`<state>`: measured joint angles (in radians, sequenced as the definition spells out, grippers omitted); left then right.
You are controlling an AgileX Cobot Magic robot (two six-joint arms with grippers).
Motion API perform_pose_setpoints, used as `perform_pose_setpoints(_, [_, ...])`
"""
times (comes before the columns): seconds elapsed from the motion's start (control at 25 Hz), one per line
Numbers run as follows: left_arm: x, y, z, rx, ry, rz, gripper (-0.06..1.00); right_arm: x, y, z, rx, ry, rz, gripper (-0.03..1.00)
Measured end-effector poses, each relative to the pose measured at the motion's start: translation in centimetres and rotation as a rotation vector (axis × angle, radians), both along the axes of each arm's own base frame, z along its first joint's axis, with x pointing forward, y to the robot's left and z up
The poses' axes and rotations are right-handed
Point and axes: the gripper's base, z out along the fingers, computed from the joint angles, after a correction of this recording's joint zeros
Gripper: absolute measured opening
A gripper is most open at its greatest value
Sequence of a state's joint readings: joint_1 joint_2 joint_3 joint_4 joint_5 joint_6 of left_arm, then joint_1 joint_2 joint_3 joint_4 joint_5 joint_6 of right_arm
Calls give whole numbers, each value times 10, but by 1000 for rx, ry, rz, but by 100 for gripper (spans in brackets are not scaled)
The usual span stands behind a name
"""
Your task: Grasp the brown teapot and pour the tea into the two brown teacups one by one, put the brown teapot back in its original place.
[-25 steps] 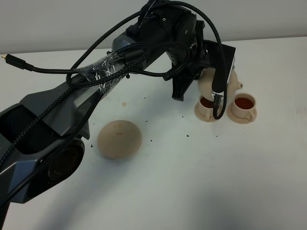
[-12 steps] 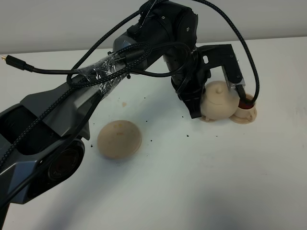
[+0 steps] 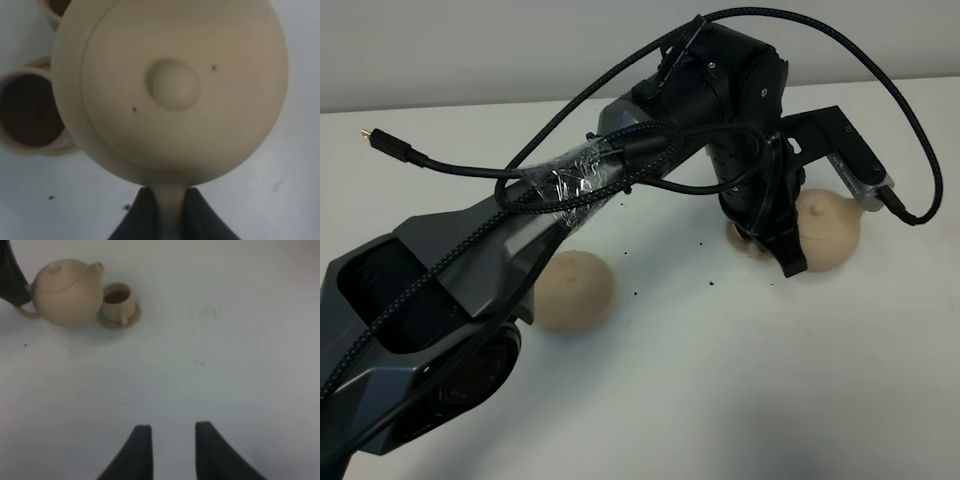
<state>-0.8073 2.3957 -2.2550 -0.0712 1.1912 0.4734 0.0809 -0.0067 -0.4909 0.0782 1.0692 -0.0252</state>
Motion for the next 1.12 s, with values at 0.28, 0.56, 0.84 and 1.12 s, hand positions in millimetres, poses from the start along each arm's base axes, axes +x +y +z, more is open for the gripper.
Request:
perform_pose_setpoints(0.28, [-15,-2,-27,61,85,43,15,0,0,0,0,0,0,24])
perform_pose_setpoints(0.56, [-20,-2,-28,68,99,43,15,0,0,0,0,0,0,24])
perform_pose_setpoints(0.84, [-20,4,2,54,26,72,15,0,0,0,0,0,0,24])
perform_pose_setpoints(1.12, [-29,50,28,102,34,152,15,0,0,0,0,0,0,24])
